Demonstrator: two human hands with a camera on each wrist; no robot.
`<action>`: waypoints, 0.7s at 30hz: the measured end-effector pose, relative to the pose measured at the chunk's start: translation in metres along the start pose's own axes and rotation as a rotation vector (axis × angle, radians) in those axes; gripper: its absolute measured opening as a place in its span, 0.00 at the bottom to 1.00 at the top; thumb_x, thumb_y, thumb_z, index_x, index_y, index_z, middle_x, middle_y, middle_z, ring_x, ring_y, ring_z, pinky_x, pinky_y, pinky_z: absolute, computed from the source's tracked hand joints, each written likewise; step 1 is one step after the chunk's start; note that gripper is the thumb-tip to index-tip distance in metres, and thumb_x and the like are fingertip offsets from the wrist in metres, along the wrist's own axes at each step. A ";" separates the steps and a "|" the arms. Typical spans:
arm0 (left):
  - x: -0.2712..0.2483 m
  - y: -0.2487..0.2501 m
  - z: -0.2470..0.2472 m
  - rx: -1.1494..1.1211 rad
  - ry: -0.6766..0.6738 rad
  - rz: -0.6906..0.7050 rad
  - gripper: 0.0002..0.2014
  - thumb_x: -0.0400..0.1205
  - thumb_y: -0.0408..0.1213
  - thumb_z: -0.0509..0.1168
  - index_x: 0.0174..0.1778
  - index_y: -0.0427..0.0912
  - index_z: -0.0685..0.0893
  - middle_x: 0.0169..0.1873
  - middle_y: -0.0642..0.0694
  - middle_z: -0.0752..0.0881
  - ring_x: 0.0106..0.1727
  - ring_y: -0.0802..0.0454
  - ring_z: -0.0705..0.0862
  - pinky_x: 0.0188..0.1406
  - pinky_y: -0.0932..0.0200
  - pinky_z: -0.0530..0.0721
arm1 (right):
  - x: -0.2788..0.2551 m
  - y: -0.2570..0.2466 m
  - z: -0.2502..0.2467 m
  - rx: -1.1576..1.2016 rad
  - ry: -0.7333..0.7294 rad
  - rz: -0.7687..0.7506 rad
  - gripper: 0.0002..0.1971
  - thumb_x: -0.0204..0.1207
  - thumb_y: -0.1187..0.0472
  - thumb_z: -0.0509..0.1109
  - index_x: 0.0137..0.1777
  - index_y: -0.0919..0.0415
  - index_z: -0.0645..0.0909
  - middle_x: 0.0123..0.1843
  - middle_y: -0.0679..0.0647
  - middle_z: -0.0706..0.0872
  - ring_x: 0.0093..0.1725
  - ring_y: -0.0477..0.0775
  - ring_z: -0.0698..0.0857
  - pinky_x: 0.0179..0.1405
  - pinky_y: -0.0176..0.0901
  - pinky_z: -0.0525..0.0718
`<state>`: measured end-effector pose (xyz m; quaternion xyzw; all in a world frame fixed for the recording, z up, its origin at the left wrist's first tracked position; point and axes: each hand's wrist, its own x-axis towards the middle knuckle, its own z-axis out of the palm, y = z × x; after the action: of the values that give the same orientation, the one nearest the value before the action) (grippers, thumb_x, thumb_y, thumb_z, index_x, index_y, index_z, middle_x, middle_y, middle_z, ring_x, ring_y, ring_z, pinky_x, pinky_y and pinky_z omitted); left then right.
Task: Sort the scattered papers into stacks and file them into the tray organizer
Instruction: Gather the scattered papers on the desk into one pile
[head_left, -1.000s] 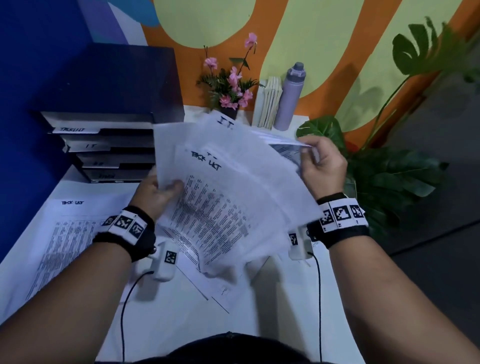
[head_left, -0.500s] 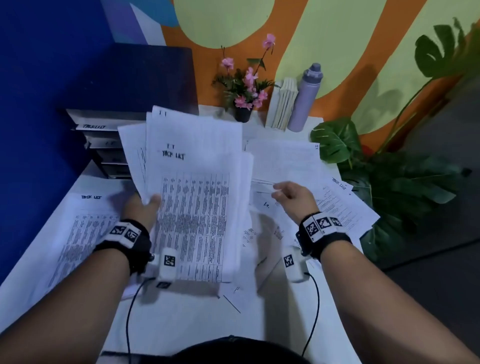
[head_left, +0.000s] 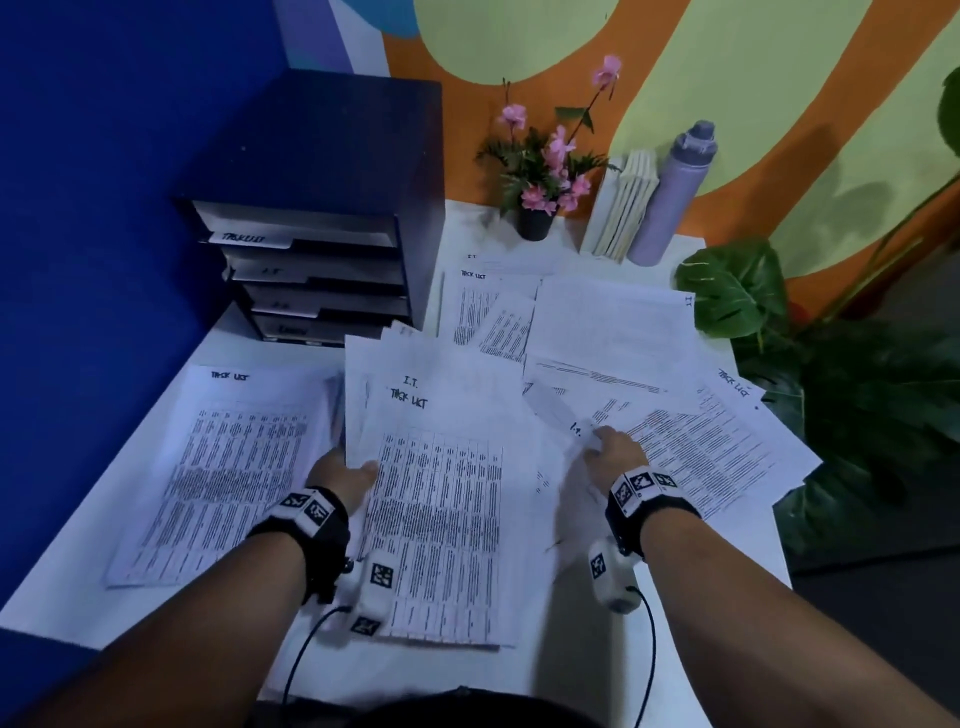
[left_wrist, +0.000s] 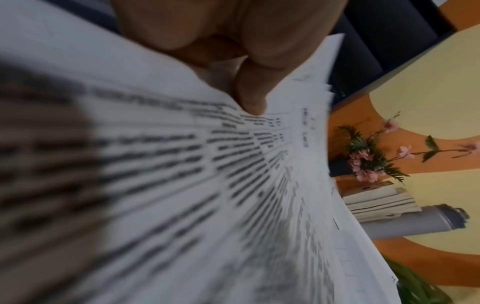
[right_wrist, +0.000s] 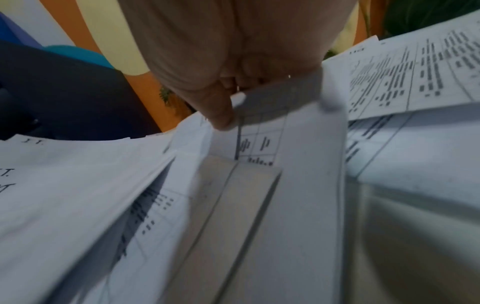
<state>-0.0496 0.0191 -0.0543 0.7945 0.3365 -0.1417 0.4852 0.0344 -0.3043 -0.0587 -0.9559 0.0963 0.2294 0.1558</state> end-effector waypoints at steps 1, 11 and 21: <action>0.001 0.001 -0.002 0.005 -0.014 0.023 0.21 0.84 0.39 0.64 0.73 0.43 0.75 0.65 0.41 0.83 0.64 0.40 0.81 0.67 0.48 0.77 | 0.000 0.001 -0.002 0.020 0.027 -0.031 0.17 0.81 0.62 0.60 0.69 0.61 0.75 0.63 0.62 0.82 0.59 0.62 0.83 0.57 0.50 0.83; 0.002 0.033 -0.021 -0.192 -0.156 0.262 0.06 0.73 0.35 0.74 0.43 0.38 0.87 0.44 0.37 0.91 0.54 0.36 0.86 0.64 0.37 0.80 | -0.019 0.013 -0.082 0.466 0.370 -0.096 0.09 0.76 0.62 0.74 0.54 0.59 0.89 0.52 0.57 0.90 0.54 0.58 0.87 0.57 0.43 0.82; 0.005 0.105 0.000 -0.270 -0.465 0.373 0.26 0.81 0.27 0.62 0.77 0.39 0.67 0.34 0.70 0.88 0.54 0.76 0.83 0.45 0.83 0.76 | -0.073 -0.023 -0.137 0.315 0.834 -0.830 0.09 0.79 0.59 0.69 0.49 0.61 0.90 0.39 0.58 0.87 0.38 0.58 0.85 0.39 0.49 0.84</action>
<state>0.0246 -0.0109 0.0138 0.7174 0.0811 -0.1818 0.6676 0.0322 -0.3212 0.0976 -0.8885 -0.1986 -0.2612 0.3209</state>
